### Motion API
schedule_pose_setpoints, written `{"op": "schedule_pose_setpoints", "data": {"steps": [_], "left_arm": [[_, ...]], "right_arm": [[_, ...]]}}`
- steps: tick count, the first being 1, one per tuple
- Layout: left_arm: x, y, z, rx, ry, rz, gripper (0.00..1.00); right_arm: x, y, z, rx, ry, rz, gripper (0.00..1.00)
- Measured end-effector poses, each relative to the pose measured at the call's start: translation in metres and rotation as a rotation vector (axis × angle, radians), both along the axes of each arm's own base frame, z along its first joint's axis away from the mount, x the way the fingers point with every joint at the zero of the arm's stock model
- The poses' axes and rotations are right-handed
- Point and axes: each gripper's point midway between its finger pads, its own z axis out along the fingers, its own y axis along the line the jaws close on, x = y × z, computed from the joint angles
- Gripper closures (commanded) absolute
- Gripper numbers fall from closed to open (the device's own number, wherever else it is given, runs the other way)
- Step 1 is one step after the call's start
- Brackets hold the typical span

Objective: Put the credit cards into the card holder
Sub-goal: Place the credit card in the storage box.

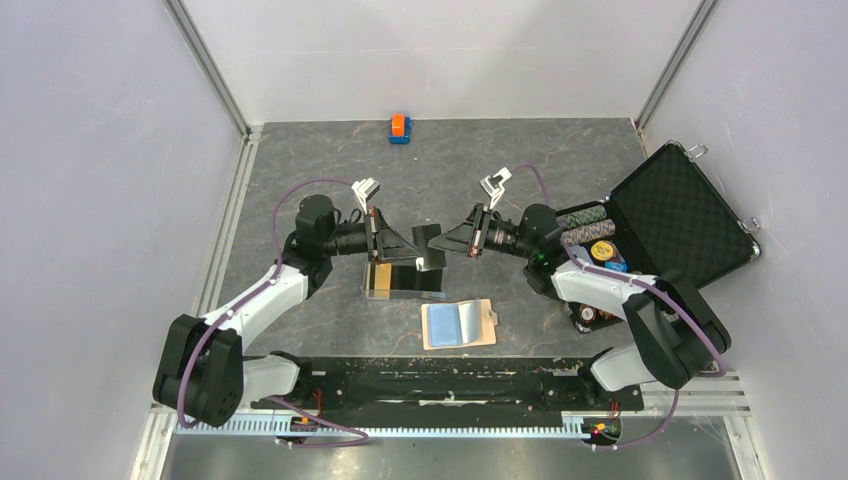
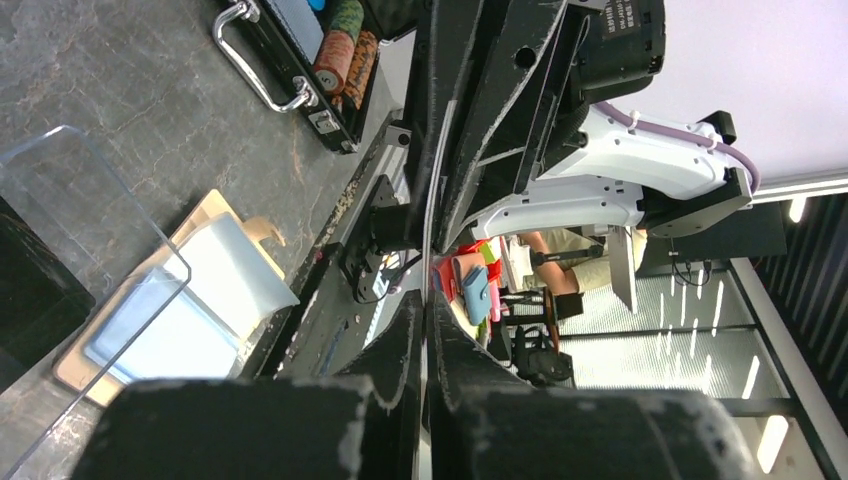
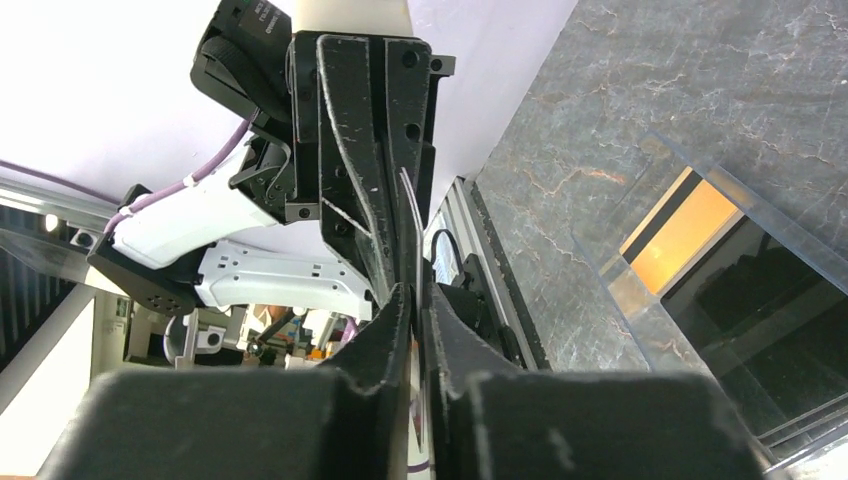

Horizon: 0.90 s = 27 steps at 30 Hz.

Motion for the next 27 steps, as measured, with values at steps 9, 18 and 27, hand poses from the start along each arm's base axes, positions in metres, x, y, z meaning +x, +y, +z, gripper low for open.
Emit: {"op": "schedule_pose_setpoints", "data": {"steps": [9,18,27], "left_arm": [[0.001,0.003,-0.005,0.044,0.008,0.024,0.60],[0.003,0.008,0.000,0.040,-0.013,0.043,0.54],[0.006,0.011,0.019,-0.076,-0.038,0.034,0.61]], "right_arm": [[0.000,0.000,0.001,0.002,-0.001,0.000,0.98],[-0.003,-0.001,-0.005,-0.003,0.012,0.001,1.00],[-0.006,-0.001,0.010,0.082,0.023,0.010,1.00]]}}
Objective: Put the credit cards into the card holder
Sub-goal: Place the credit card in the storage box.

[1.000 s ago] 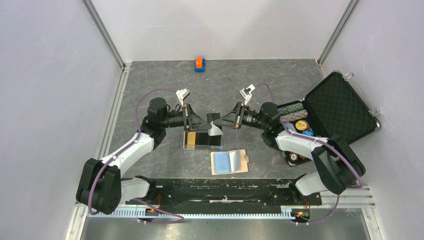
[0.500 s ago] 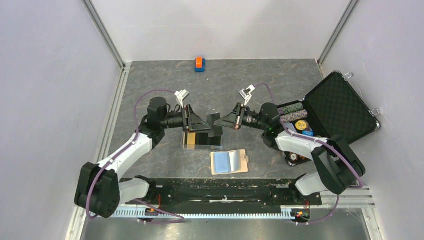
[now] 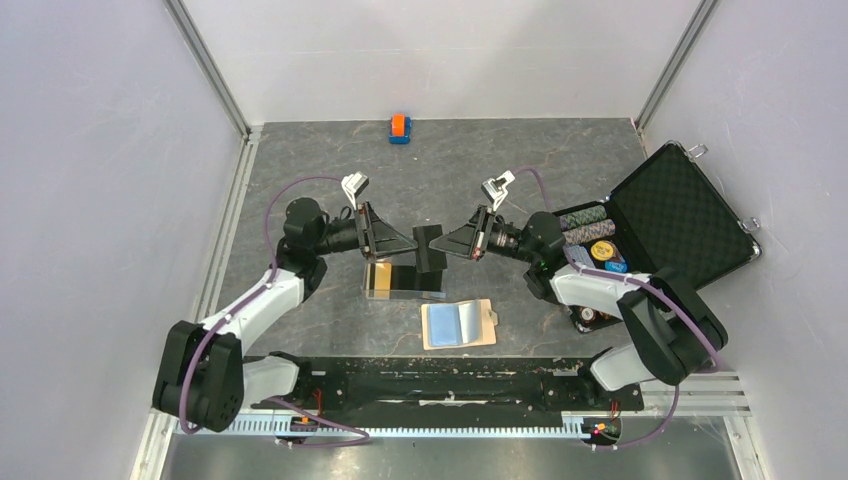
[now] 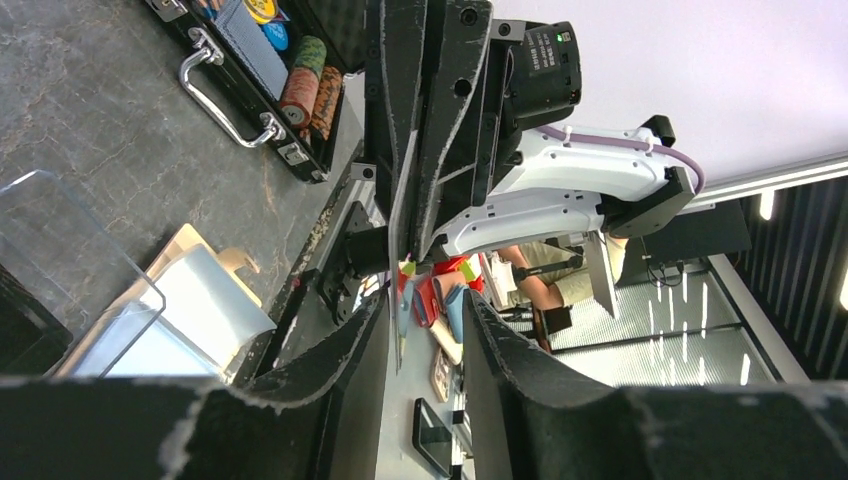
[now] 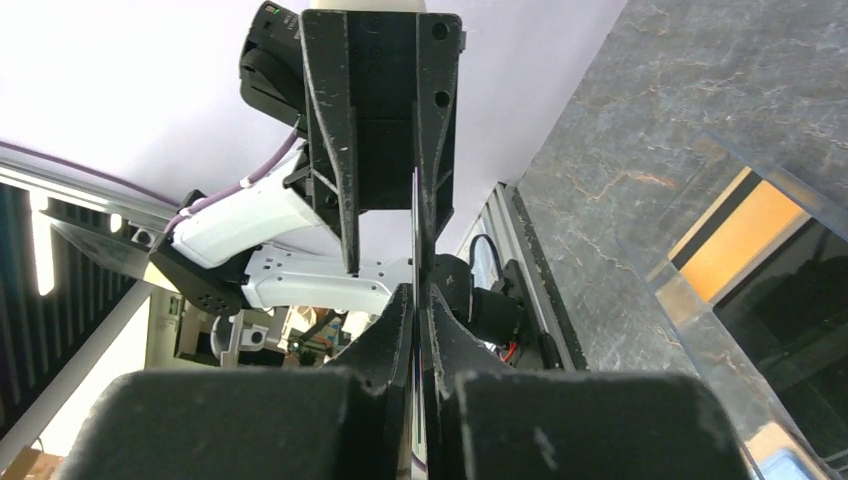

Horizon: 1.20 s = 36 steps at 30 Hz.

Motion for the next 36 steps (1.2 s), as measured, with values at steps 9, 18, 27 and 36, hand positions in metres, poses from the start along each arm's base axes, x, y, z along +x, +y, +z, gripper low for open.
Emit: {"op": "schedule_pose_setpoints", "data": {"steps": [9,18,27,36], "left_arm": [[-0.002,0.010,0.000,0.023,0.009,0.043,0.55],[-0.012,0.011,-0.010,0.042,0.032,0.015,0.56],[-0.022,0.009,-0.017,0.060,0.055,-0.027,0.58],[-0.028,0.003,-0.022,0.071,0.071,-0.061,0.62]], "right_arm": [[-0.001,-0.002,0.011,0.050,0.008,0.002,1.00],[0.000,-0.004,0.012,0.055,0.020,-0.001,1.00],[0.000,-0.004,0.014,0.062,0.029,0.001,1.00],[-0.002,-0.005,0.007,0.054,0.046,0.001,1.00]]}}
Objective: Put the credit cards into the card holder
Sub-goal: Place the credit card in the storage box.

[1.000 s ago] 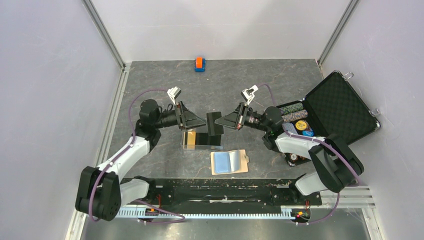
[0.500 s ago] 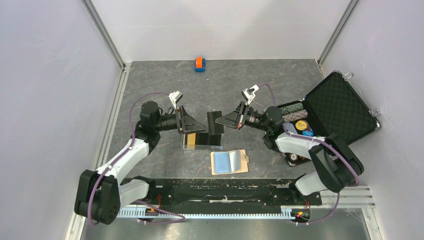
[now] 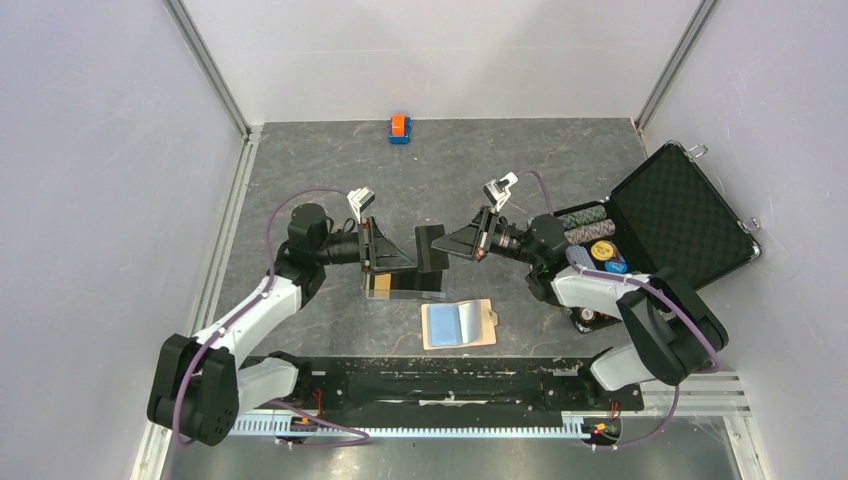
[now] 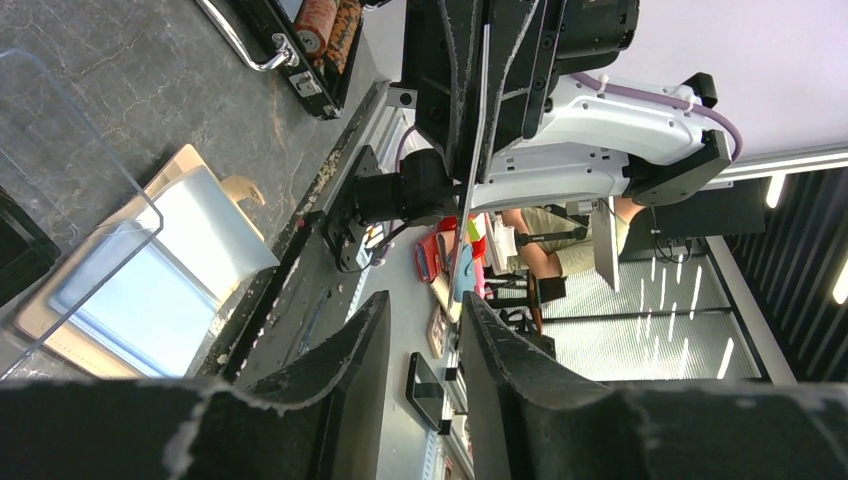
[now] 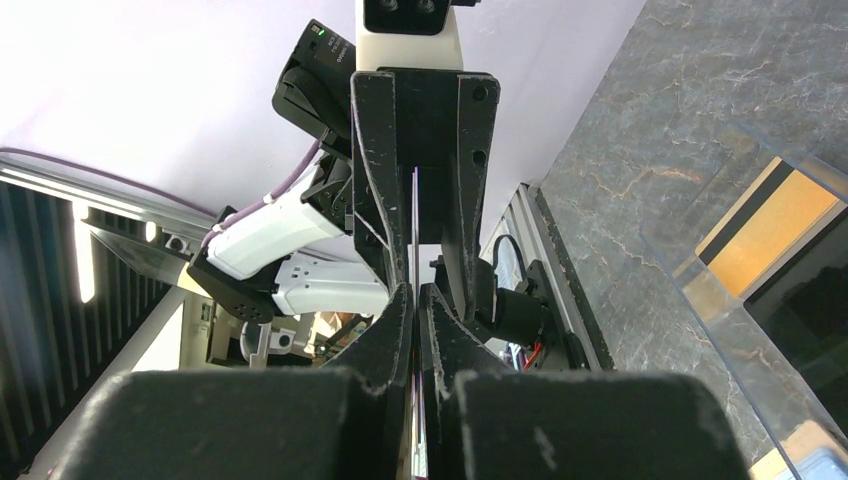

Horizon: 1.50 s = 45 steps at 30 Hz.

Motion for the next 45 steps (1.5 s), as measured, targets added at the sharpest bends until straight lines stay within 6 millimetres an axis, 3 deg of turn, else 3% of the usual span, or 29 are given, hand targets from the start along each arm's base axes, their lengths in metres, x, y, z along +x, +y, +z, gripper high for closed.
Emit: {"op": "schedule_pose_setpoints", "data": {"steps": [5,12,16,21,25,34,38,45], "left_arm": [[-0.001,-0.003,-0.001,0.004,0.010,-0.011,0.65],[-0.003,-0.008,-0.002,0.007,0.007,-0.033,0.78],[-0.002,-0.009,0.000,0.006,-0.003,-0.035,0.77],[-0.002,-0.009,0.000,0.007,-0.007,-0.033,0.65],[0.000,-0.009,-0.001,0.009,-0.007,-0.026,0.65],[0.001,-0.010,0.003,0.001,-0.032,-0.022,0.88],[0.001,-0.011,0.005,-0.007,-0.054,-0.024,0.88],[0.002,-0.011,0.008,-0.020,-0.077,-0.020,0.77]], "right_arm": [[0.000,0.000,-0.001,-0.001,0.002,0.000,1.00],[-0.001,0.000,-0.001,-0.001,0.001,0.003,1.00],[-0.001,0.000,0.000,-0.001,0.000,0.003,1.00],[-0.001,0.000,0.000,-0.001,0.000,0.002,1.00],[-0.001,-0.001,0.002,0.007,0.000,0.002,1.00],[-0.002,-0.003,0.005,0.032,0.006,-0.003,1.00],[-0.002,-0.003,0.005,0.035,0.010,-0.004,1.00],[-0.002,-0.004,0.008,0.047,0.008,-0.004,1.00]]}}
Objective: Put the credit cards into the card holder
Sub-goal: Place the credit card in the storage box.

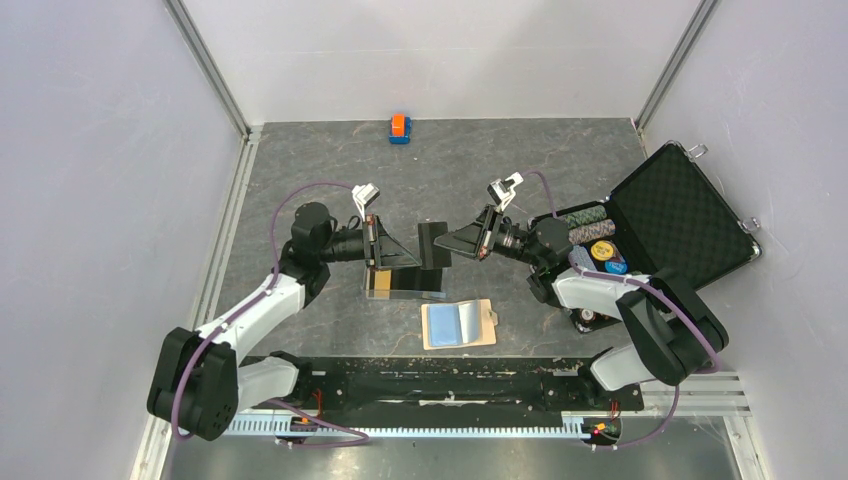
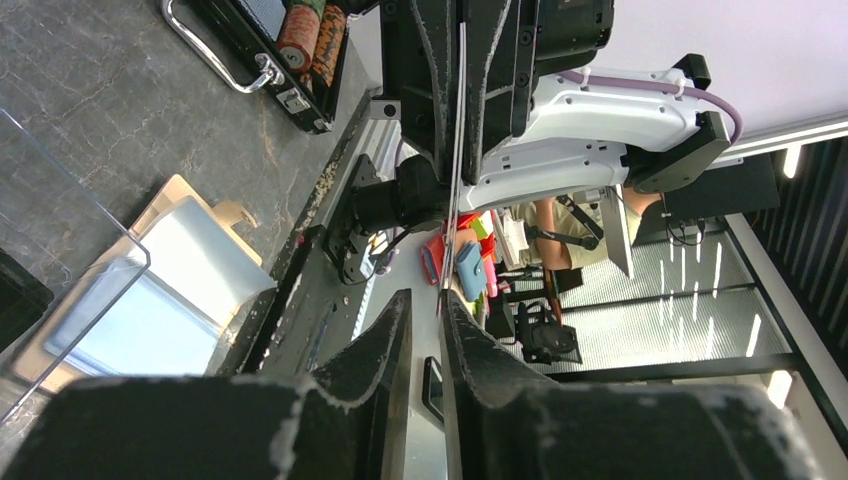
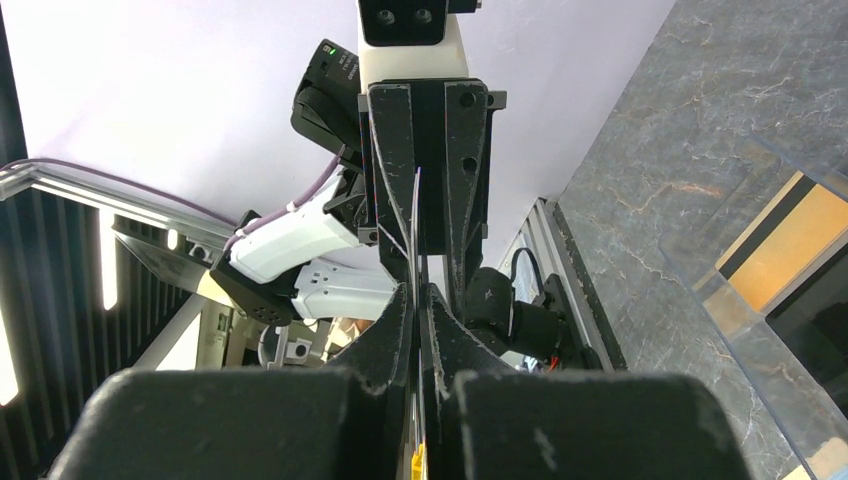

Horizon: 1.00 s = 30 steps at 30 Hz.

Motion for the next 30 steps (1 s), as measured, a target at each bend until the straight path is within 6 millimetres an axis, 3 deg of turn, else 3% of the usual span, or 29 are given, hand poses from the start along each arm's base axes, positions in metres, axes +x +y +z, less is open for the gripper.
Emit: {"op": "schedule_pose_setpoints", "data": {"steps": [23,30], "left_arm": [[0.0009,0.0001,0.0065,-0.094,0.009,0.038,0.81],[0.0017,-0.0001,0.0048,-0.086,0.029,0.040,0.74]], "right_arm": [[-0.0027,-0.0013,0.0101,0.035,-0.017,0.009,1.00],[-0.0025,-0.0011,0.0085,0.029,-0.016,0.009,1.00]]}}
